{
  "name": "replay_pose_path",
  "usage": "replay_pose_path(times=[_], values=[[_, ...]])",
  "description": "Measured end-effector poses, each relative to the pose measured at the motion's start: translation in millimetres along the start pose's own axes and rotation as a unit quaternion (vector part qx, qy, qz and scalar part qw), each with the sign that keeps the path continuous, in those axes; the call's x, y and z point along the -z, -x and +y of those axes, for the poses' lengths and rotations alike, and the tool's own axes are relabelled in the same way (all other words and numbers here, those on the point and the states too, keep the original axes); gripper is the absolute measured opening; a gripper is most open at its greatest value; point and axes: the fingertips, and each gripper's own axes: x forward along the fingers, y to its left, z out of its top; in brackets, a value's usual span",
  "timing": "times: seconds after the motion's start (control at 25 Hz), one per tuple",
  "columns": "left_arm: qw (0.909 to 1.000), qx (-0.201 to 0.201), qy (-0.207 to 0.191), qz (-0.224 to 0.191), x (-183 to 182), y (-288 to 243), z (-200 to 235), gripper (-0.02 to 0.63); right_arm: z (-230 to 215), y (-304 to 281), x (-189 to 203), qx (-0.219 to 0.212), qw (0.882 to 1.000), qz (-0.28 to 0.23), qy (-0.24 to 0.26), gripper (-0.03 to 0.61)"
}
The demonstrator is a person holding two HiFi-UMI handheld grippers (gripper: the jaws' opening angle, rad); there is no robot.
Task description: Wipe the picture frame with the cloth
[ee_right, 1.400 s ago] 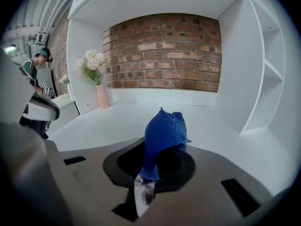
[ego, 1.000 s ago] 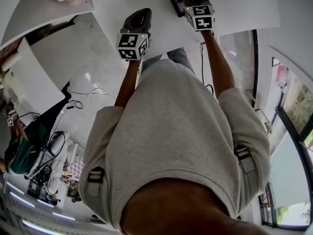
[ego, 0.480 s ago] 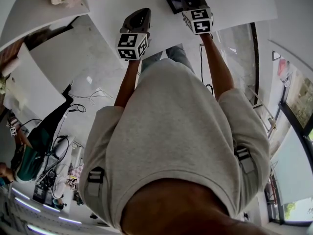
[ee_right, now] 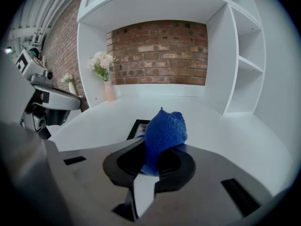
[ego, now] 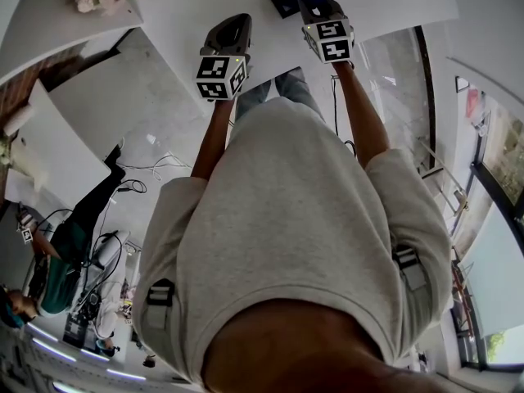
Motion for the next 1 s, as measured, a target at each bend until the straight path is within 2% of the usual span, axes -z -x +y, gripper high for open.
replay_pose_path(times=[0.56, 0.76, 1.0], values=[[0.9999, 0.009, -0.007, -0.007, 0, 2, -19, 0.018, -4, 21, 12, 0.012, 1.0, -0.004, -0.003, 0.057], [0.9999, 0.0, -0.003, -0.01, -1, 8, -13, 0.018, -4, 16, -3, 0.012, 1.0, -0.015, 0.006, 0.057], [0.9996, -0.021, 0.007, -0.019, -3, 21, 1, 0.018, -1, -4, -44, -0.001, 0.999, -0.036, 0.022, 0.058]])
